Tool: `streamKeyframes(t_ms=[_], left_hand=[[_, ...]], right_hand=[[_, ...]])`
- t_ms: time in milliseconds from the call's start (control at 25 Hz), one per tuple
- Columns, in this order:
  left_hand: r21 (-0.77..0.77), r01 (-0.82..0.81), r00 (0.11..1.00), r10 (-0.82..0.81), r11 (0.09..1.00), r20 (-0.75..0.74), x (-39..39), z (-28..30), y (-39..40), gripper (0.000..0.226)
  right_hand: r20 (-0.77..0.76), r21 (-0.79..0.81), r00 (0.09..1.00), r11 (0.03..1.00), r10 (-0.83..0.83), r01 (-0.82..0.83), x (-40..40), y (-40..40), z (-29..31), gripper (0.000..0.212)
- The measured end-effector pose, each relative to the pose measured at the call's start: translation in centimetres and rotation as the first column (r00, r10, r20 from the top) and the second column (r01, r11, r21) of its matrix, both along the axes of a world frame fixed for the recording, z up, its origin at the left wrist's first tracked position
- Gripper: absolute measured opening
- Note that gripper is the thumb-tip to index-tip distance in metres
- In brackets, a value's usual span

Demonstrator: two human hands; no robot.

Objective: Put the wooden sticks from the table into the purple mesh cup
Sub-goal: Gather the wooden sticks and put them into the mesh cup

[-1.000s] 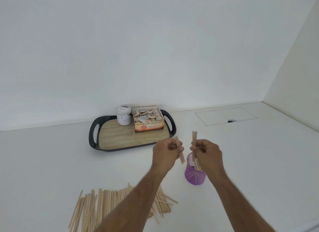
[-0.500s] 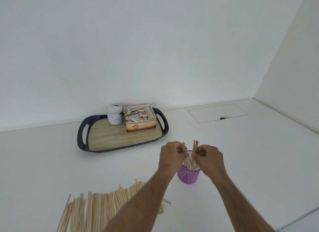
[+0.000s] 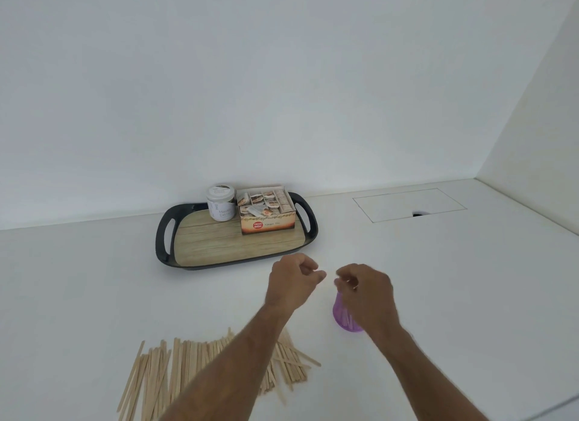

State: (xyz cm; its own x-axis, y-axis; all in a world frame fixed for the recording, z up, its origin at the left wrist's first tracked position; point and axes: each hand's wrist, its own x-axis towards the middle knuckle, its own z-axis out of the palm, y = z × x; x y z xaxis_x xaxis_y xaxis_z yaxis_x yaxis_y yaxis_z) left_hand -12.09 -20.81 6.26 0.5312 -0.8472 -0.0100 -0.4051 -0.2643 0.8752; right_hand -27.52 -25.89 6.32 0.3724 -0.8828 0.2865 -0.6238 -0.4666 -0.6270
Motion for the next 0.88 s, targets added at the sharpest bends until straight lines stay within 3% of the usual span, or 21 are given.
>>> streamKeyframes(t_ms=[160,360,560,680,880], left_hand=[[0.225,-0.057,0.988,0.023,0.973,0.149,3.0,-0.6,2.5,0.02],[0.53,-0.089,0.951,-0.086,0.843,0.297,5.2,-2.3,5.6,0.042],[0.645,-0.051,0.954,-0.154,0.763,0.259,5.0,-3.2,7.2,0.062],[0.638,-0.033,0.963,-0.146,0.769,0.225,4.5,-3.7,7.6,0.065],[0.627,-0.069,0.974,-0.082,0.776,0.209,4.2,-4.0,7.6,0.054]], right_hand=[[-0.157,0.2,0.965,0.964,0.209,-0.176,2.8,2.7,-1.5,0.013],[-0.332,0.325,0.889,0.923,0.315,-0.205,4.7,5.2,-4.7,0.046],[-0.447,0.396,0.83,0.906,0.333,-0.15,5.3,6.1,-6.1,0.062],[-0.457,0.419,0.814,0.894,0.359,-0.158,5.6,6.1,-6.2,0.055],[-0.462,0.392,0.825,0.909,0.326,-0.14,6.1,5.9,-6.4,0.024]])
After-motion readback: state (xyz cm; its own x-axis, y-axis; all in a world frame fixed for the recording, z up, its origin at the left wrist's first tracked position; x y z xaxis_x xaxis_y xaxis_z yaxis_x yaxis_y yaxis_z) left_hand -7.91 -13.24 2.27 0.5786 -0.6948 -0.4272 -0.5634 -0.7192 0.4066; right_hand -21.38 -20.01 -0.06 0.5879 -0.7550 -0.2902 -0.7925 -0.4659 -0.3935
